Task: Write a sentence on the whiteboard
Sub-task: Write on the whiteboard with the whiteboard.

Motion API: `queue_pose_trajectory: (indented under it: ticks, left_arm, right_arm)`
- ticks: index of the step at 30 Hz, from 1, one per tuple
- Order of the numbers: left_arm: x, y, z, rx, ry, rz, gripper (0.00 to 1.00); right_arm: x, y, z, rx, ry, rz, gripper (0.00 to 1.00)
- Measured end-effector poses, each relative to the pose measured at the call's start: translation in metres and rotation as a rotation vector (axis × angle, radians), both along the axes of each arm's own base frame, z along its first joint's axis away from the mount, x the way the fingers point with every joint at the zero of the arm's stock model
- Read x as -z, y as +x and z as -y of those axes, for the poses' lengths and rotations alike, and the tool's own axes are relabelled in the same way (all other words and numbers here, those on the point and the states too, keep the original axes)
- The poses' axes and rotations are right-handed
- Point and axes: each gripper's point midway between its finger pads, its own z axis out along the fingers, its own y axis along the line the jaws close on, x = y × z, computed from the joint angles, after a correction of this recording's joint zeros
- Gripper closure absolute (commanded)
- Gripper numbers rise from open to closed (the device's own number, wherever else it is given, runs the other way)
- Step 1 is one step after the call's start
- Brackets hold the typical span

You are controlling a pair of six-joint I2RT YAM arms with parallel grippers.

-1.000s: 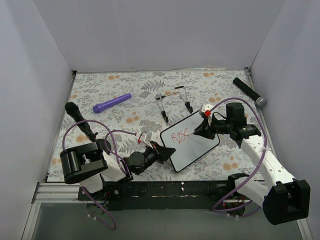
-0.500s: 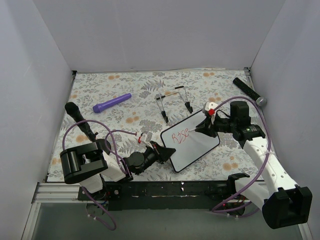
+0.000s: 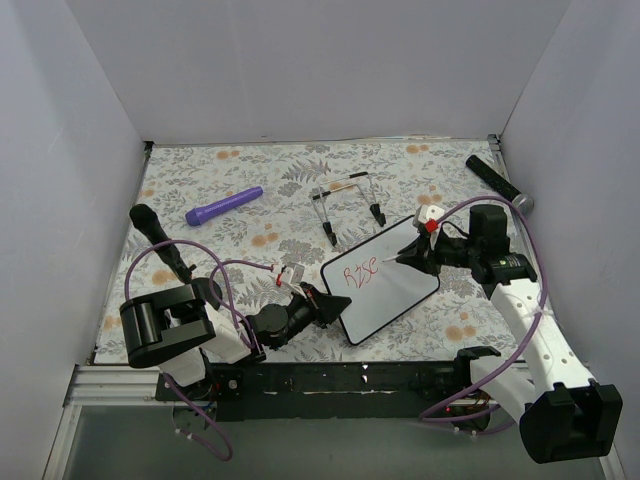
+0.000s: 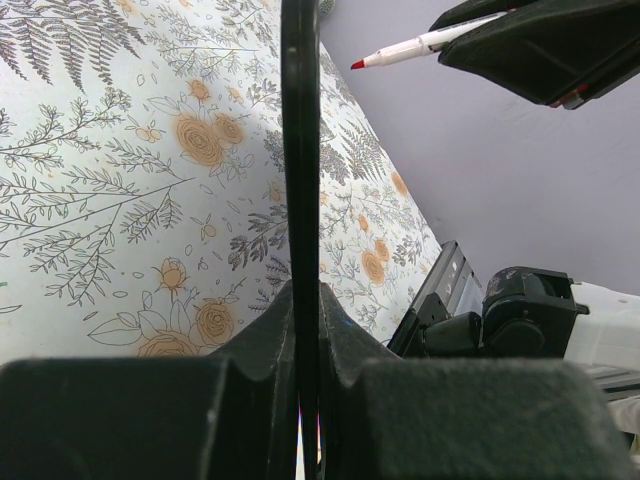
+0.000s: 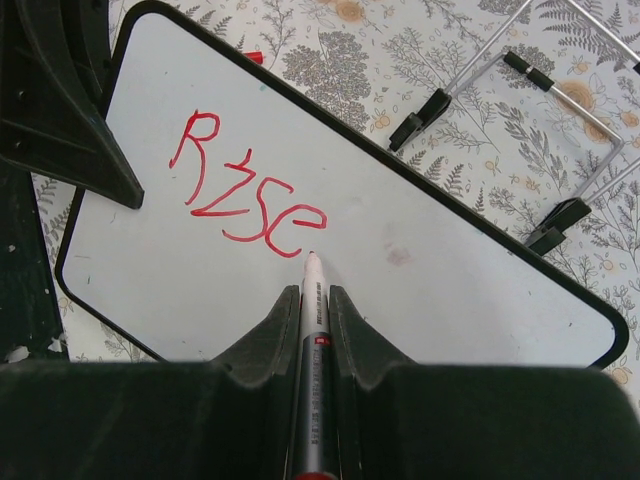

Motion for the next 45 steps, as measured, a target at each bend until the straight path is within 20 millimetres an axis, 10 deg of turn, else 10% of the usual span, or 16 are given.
queue_pose_trajectory:
  ticks: [45]
  left_arm:
    - [0.000,-0.002,-0.002,0.007,0.001,0.006,1.00]
  right_arm:
    - [0.019,0.000,0.006,0.022,-0.009,-0.051,0.99]
